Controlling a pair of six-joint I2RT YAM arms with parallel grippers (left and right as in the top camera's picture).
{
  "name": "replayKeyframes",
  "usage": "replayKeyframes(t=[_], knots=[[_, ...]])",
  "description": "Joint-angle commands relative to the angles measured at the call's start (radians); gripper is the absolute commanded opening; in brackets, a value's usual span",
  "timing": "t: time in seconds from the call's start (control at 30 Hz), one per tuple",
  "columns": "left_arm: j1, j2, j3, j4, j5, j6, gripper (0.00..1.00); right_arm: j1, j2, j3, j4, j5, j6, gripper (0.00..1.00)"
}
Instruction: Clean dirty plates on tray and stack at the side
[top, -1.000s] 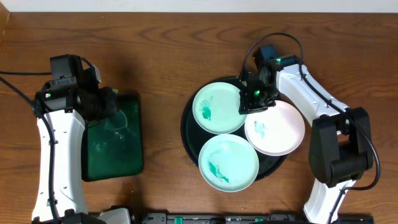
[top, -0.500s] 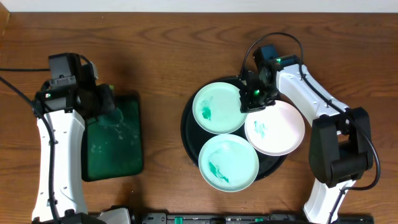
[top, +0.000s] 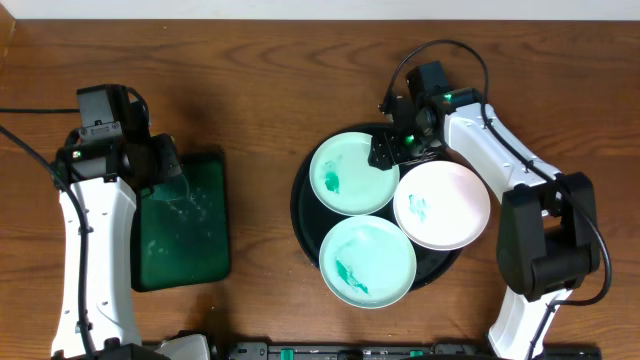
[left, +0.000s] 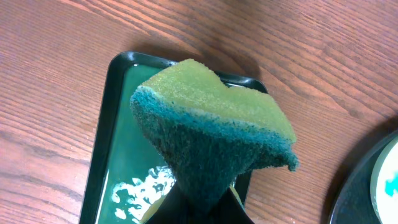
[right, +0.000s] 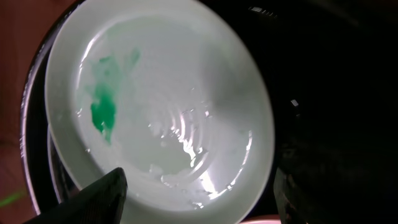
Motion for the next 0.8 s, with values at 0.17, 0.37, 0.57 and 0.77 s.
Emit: replayKeyframes(t=[0.17, 0.37, 0.57, 0.77], knots=[[0.002, -0.021, 0.002, 0.003, -0.005, -0.009, 0.07, -0.032, 0.072, 0.015, 0.009, 0.022, 0.003, 0.68], [0.002, -0.021, 0.002, 0.005, -0.006, -0.008, 0.07, -0.033, 0.144, 0.015, 0.012, 0.011, 0.003, 0.62], [0.002, -0.021, 0.002, 0.006, -0.006, -0.009, 0.07, -0.031, 0.182, 0.015, 0.015, -0.006, 0.009, 0.39], [0.002, -0.021, 0.002, 0.006, -0.006, -0.008, 0.07, -0.033, 0.182, 0.015, 0.016, -0.007, 0.026, 0.22]])
